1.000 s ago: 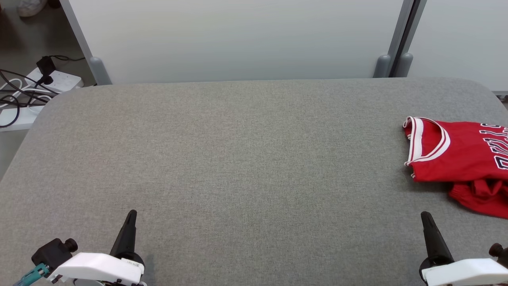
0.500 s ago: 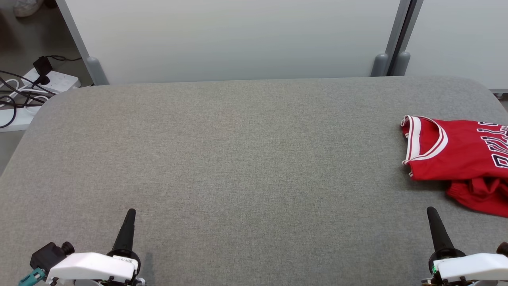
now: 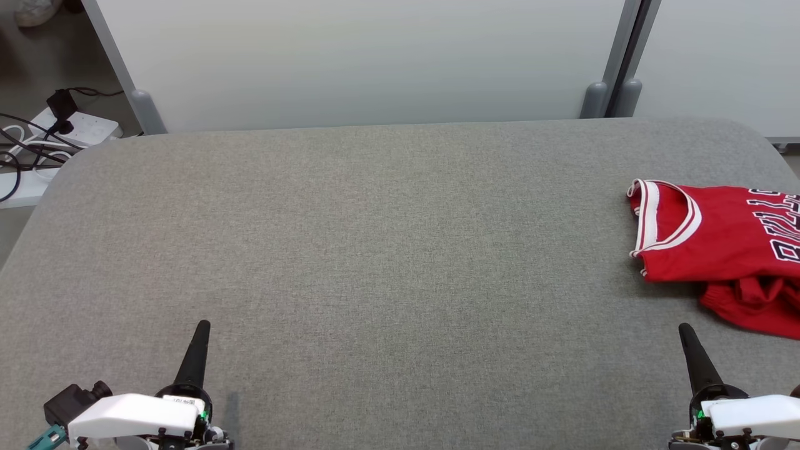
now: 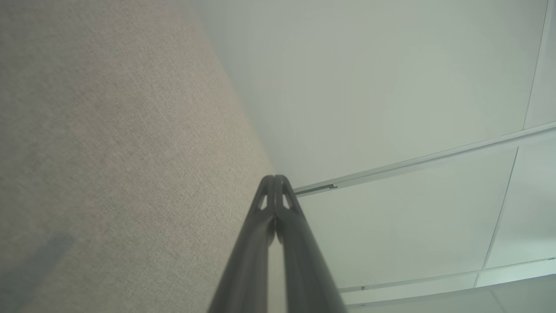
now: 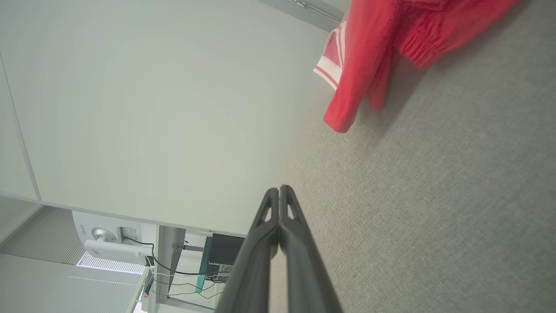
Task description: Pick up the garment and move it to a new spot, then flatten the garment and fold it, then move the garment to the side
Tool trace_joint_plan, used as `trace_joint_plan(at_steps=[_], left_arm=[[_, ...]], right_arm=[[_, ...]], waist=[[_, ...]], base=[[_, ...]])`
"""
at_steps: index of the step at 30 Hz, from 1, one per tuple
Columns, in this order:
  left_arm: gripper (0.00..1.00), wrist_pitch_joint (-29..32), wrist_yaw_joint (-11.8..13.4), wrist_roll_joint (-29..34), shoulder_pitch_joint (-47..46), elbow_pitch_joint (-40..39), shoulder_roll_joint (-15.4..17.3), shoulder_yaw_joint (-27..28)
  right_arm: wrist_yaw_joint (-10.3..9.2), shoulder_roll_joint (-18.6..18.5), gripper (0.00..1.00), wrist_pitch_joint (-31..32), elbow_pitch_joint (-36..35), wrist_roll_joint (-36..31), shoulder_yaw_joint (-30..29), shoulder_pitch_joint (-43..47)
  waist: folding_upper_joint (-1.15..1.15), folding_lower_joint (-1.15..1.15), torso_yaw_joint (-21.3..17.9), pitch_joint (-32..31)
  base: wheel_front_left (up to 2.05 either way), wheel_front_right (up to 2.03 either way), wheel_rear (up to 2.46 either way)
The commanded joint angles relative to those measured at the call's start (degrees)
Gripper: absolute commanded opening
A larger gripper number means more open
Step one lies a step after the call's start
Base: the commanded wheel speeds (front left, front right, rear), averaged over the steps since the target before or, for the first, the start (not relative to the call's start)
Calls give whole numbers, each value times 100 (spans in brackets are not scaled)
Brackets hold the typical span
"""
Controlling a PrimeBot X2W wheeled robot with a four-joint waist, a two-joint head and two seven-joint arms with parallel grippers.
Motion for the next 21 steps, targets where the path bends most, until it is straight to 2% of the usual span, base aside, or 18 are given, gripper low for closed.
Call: trace_joint_plan(at_steps=[1, 21], left_arm=[[0, 50, -94, -164, -332, -111, 49, 256], [0, 360, -369, -1068, -417, 0, -240, 715]], right_arm=[[10, -89, 0, 67, -127, 211, 68, -281], [10, -93, 0, 389, -9, 1473, -107, -462]], waist=[[0, 0, -5, 2], [0, 0, -63, 23]], base=[[0, 0, 0], [0, 0, 0]])
